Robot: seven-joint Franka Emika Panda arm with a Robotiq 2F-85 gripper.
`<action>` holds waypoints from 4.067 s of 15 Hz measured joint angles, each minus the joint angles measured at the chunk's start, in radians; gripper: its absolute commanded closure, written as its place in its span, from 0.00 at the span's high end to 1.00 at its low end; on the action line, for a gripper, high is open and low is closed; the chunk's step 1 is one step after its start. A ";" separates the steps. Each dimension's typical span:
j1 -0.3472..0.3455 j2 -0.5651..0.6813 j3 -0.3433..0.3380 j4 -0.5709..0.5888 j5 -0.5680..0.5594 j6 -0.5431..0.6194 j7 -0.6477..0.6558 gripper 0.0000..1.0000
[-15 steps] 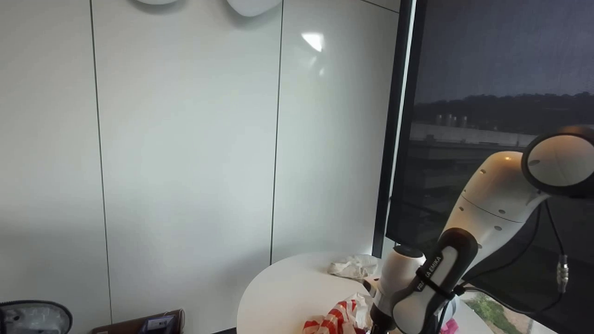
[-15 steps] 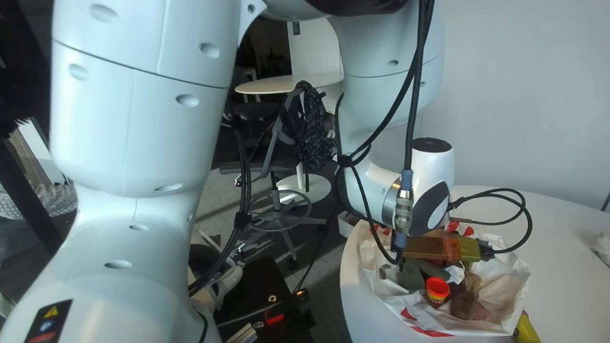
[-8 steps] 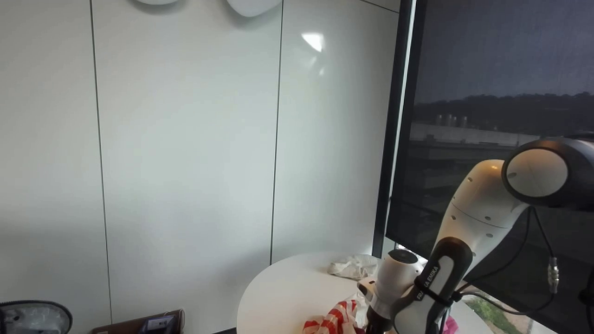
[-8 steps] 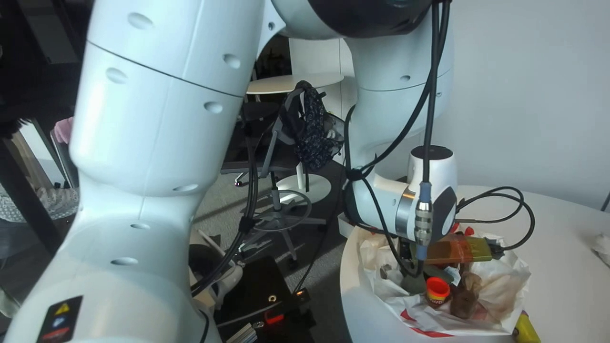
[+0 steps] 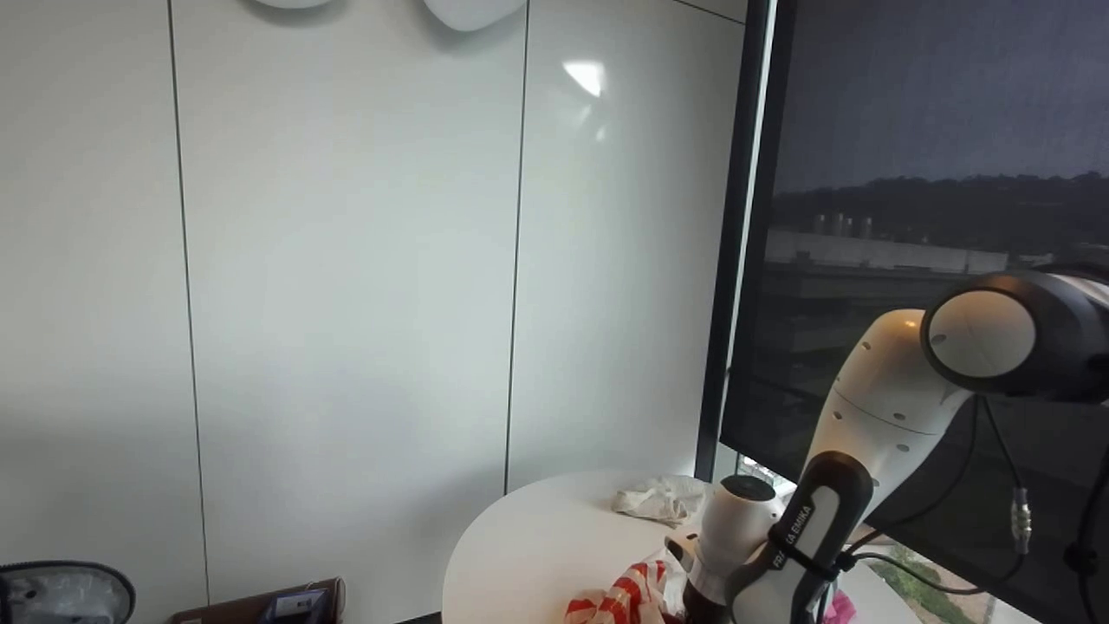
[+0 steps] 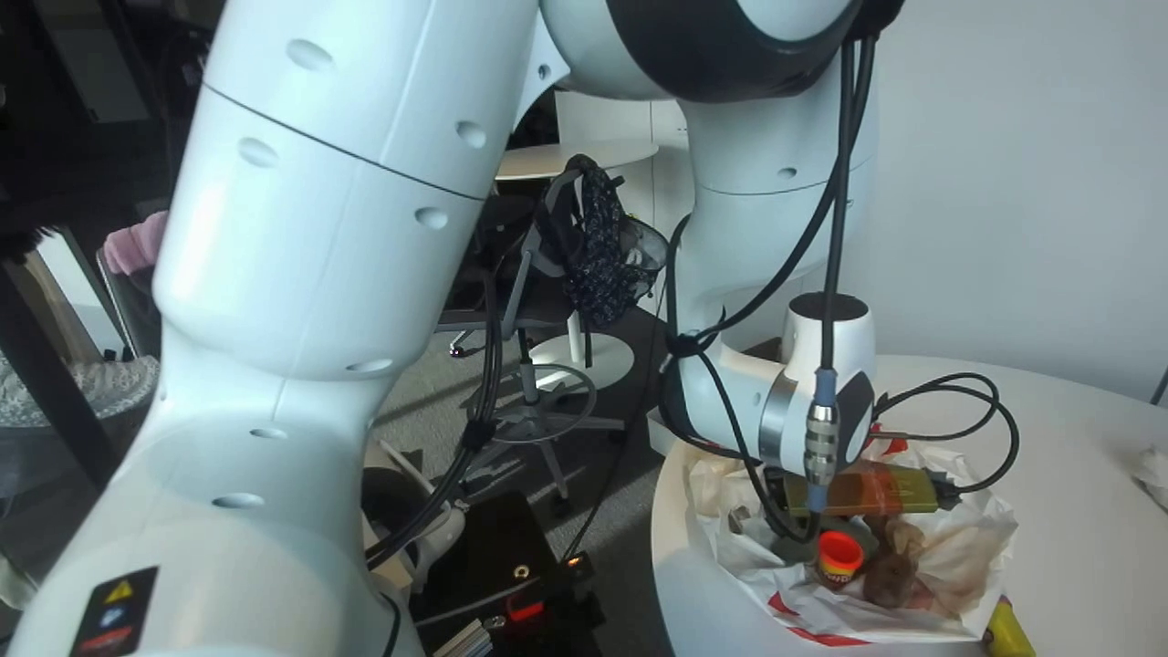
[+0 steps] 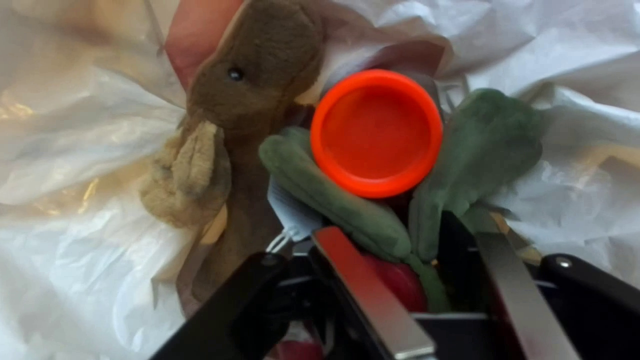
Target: Remove the pink shirt, the turnip plush toy, the moose toy and the orange object from the plastic bag
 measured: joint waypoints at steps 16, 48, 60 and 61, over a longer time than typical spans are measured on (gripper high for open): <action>-0.278 -0.292 0.167 -0.127 0.111 0.012 0.029 0.08; -0.315 0.022 -0.233 0.302 -0.484 -0.067 0.780 0.68; -0.339 -0.158 -0.004 0.030 -0.367 -0.013 0.650 1.00; -0.356 -0.171 0.045 -0.009 -0.354 -0.013 0.624 1.00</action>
